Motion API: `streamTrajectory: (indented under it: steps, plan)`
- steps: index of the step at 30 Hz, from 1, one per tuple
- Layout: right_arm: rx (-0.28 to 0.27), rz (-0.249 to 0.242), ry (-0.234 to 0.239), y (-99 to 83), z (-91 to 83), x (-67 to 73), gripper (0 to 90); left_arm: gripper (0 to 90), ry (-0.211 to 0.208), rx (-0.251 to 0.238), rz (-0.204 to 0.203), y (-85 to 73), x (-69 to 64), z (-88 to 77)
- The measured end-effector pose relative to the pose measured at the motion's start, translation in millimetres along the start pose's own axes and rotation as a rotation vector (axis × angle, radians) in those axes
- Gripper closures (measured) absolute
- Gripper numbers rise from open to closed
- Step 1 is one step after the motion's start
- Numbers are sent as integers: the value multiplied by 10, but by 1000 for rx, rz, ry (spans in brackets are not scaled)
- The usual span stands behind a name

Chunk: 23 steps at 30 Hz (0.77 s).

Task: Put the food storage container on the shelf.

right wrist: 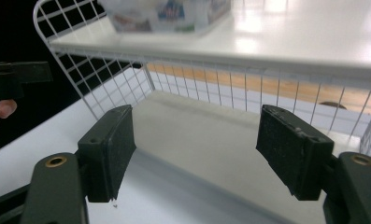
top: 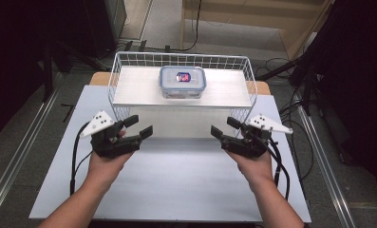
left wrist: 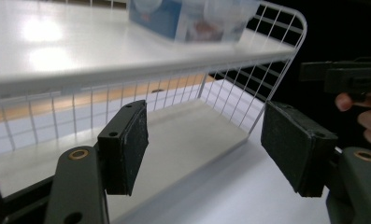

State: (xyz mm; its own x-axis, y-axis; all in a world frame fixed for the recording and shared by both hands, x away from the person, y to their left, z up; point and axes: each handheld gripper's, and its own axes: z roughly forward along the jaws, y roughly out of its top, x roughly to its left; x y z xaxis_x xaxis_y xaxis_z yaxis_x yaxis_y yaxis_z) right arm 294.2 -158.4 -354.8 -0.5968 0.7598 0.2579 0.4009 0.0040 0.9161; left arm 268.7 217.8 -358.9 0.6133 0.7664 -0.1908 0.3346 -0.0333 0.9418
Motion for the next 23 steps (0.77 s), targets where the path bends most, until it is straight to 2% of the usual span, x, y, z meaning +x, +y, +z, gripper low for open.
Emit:
streamTrajectory:
  steps: [4,9,12,14,15,17,18,20,23]
  plan:
    - [8,-18,-14,-273,-51,2,283,290,45,27,25,-310,-10,-71]
    - [8,-48,-64,-586,-118,19,267,258,70,82,34,-653,0,-158]
    - [4,-60,-93,-786,-154,11,250,247,83,109,58,-893,19,-231]
    - [6,-63,-108,-936,-177,-11,250,236,99,165,87,-1026,35,-219]
    - [25,-71,-113,-998,-179,-25,247,234,99,195,79,-1072,52,-198]
    - [62,-82,-113,-1094,-176,-51,247,227,86,214,0,-1128,97,-161]
    - [72,-74,-111,-1123,-172,-63,248,224,86,221,-10,-1136,99,-140]
    - [81,-68,-106,-1138,-156,-77,247,223,86,217,5,-1125,90,-133]
    - [68,-65,-108,-1121,-157,-73,247,218,87,211,-2,-1117,99,-143]
